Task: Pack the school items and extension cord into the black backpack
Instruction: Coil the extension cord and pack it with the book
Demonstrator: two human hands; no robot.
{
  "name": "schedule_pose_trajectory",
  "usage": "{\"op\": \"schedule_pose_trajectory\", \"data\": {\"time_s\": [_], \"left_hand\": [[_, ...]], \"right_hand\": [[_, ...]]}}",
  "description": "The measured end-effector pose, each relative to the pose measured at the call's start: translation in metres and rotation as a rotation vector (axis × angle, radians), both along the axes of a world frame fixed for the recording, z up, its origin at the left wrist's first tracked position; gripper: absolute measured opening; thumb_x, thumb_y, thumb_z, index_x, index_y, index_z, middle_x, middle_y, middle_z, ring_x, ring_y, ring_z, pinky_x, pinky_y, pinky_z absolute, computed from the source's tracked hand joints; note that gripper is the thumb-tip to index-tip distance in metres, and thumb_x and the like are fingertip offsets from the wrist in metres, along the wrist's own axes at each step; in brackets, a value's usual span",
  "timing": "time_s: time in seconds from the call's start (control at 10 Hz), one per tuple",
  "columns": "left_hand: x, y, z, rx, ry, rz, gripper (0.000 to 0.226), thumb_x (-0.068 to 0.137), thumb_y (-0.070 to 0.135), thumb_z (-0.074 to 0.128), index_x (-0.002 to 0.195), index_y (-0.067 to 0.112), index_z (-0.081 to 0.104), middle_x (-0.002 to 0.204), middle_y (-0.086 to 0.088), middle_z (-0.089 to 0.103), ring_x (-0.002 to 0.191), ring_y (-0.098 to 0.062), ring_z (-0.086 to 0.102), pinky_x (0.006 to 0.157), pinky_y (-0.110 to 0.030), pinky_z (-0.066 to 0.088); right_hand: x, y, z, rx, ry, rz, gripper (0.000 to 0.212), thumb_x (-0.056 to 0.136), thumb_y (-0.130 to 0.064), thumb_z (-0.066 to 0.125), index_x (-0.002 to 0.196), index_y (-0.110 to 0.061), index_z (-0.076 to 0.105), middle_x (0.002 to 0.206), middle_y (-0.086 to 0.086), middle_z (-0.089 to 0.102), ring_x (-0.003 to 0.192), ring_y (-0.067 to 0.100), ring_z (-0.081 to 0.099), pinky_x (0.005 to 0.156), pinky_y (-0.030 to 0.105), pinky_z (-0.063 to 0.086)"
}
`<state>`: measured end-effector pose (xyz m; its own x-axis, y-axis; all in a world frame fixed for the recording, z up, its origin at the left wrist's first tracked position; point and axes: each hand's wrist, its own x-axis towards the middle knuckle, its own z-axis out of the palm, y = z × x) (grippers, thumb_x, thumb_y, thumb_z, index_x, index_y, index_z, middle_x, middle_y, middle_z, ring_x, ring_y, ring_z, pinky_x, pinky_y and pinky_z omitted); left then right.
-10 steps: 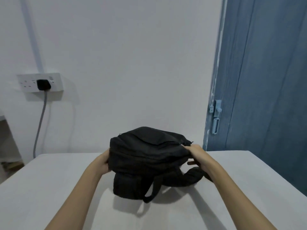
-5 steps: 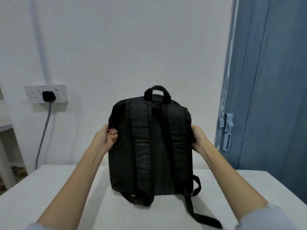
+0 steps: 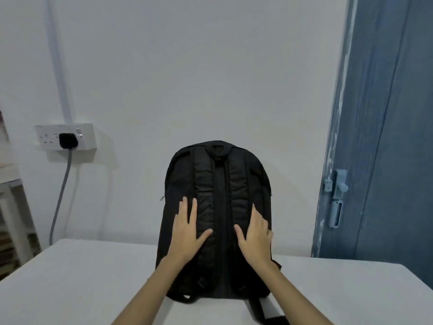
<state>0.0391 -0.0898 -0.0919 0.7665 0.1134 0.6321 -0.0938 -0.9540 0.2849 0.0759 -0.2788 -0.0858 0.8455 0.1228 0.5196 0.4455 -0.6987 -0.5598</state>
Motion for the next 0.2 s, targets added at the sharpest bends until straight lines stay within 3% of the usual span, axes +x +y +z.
{"op": "schedule_pose_trajectory", "data": {"time_s": [0.1,0.2], "left_hand": [[-0.004,0.003,-0.008,-0.039,-0.057,0.047,0.082,0.085,0.073,0.016,0.148,0.022,0.001,0.156,-0.006,0.002,0.143,-0.023,0.006,0.113,-0.040,0.012],[-0.032,-0.010,-0.047,-0.166,-0.225,0.003,0.068,0.091,0.059,0.027,0.142,0.015,0.031,0.152,-0.004,0.022,0.137,-0.027,0.029,0.112,-0.037,0.028]], "right_hand": [[0.002,-0.002,-0.004,-0.011,-0.018,-0.081,0.070,0.089,-0.053,0.036,0.145,-0.012,0.030,0.147,0.008,0.036,0.130,0.028,0.038,0.101,0.047,0.035],[-0.012,-0.009,-0.039,0.045,-0.057,-0.125,0.067,0.082,-0.050,0.031,0.134,-0.011,0.046,0.134,0.017,0.050,0.115,0.037,0.052,0.089,0.049,0.047]]}}
